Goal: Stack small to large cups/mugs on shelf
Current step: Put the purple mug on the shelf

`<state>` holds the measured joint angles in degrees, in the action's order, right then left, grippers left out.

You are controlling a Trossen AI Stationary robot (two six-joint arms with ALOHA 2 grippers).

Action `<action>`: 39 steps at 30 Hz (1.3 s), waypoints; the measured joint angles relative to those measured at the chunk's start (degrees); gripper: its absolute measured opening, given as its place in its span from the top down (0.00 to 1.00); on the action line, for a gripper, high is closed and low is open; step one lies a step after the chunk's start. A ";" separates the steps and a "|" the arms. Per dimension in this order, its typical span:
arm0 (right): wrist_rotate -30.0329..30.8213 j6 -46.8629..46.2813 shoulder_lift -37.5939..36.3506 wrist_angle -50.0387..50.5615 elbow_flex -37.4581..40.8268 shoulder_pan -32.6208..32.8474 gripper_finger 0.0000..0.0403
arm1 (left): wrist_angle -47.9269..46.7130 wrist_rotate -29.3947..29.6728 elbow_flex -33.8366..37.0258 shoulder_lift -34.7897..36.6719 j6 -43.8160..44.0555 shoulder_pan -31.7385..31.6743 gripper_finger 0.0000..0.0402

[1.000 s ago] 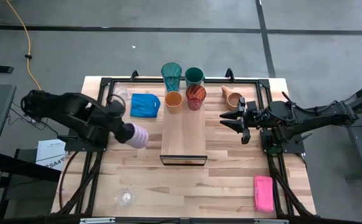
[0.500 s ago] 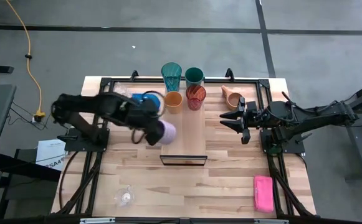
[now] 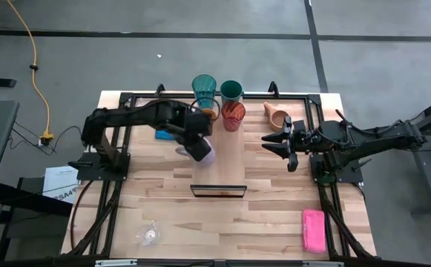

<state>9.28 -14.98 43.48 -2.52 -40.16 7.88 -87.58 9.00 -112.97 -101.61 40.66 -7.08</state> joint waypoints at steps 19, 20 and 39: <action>-0.02 0.02 0.02 1.10 0.00 0.00 0.72 | 4.23 -5.34 0.02 -1.30 -3.05 -3.80 0.96; 0.00 0.01 0.00 1.10 0.00 -0.01 0.72 | 4.74 -5.40 0.00 -1.26 -3.26 -3.78 0.96; 0.00 0.02 0.02 1.13 0.00 -0.01 0.72 | 2.61 -4.70 0.04 0.96 -7.49 -3.36 0.96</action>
<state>9.28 -14.96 43.50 -1.39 -40.16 7.87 -84.97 4.30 -112.93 -100.66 33.18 -10.44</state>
